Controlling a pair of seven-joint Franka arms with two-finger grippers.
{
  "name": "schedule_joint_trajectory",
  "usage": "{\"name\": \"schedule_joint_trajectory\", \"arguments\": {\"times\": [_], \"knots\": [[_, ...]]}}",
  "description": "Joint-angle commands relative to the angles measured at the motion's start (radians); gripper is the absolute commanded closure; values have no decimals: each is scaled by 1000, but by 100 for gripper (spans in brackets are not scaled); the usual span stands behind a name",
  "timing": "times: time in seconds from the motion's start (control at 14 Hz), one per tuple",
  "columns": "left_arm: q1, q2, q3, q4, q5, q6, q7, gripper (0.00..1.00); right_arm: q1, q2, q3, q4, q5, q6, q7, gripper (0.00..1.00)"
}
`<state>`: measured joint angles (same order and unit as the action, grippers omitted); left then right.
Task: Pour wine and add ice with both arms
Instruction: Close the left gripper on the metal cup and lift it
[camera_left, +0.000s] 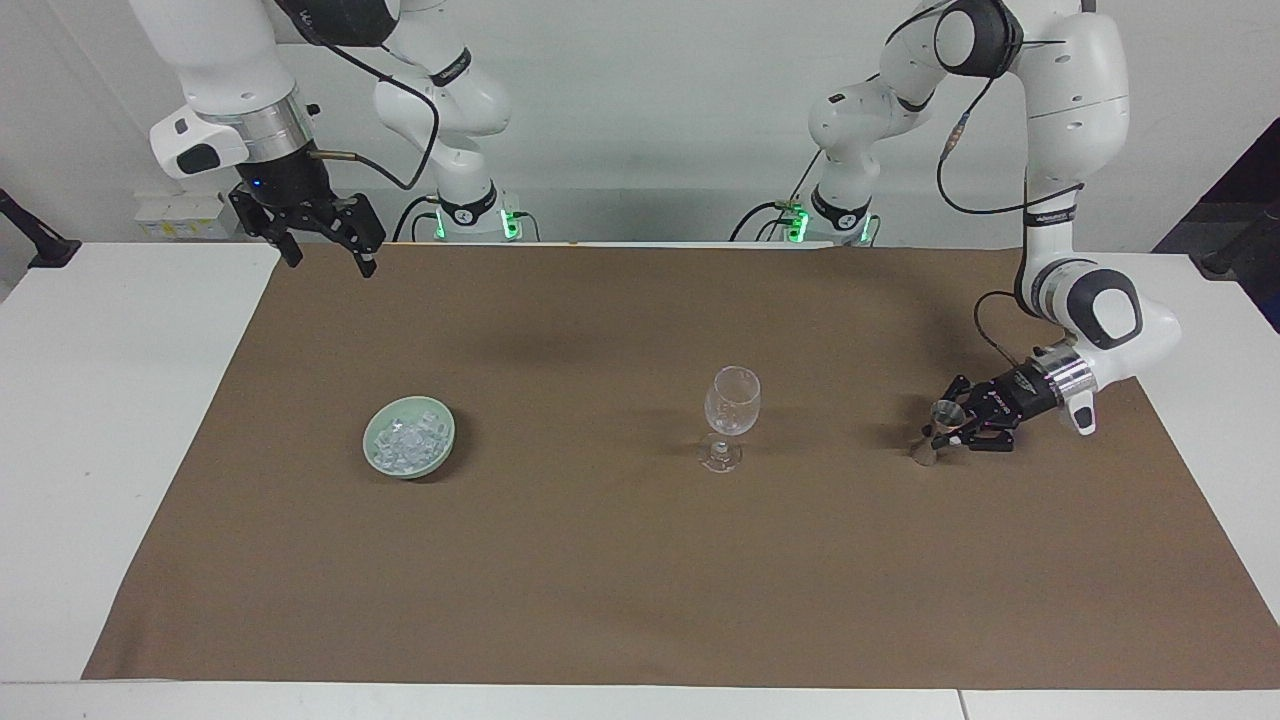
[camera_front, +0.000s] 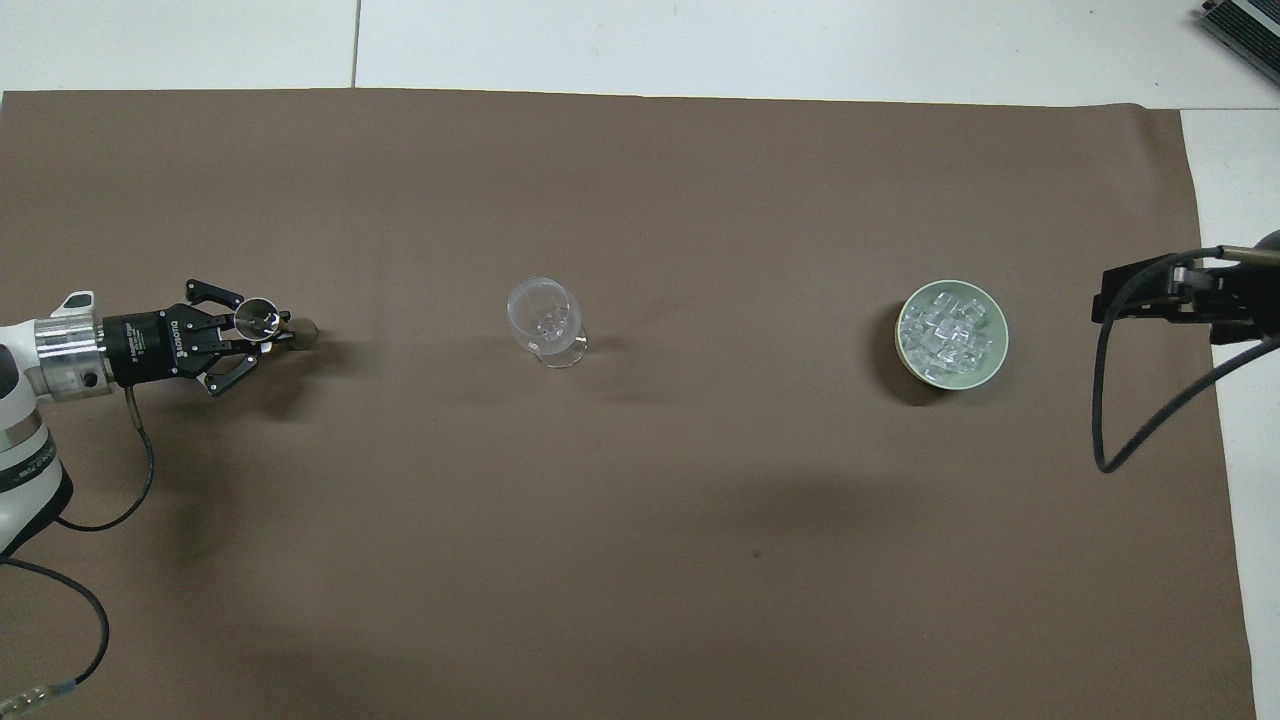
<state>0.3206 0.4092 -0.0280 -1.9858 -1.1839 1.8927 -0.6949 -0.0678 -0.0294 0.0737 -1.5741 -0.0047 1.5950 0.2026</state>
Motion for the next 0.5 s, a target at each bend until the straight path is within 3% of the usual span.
{"name": "schedule_joint_trajectory", "arguments": {"times": [0.0, 0.43], "knots": [[-9, -24, 6, -2, -20, -21, -23, 100, -9, -1, 5, 2, 23, -10, 4, 0], [-61, -110, 8, 28, -10, -6, -207, 100, -9, -1, 5, 2, 23, -10, 4, 0]]}}
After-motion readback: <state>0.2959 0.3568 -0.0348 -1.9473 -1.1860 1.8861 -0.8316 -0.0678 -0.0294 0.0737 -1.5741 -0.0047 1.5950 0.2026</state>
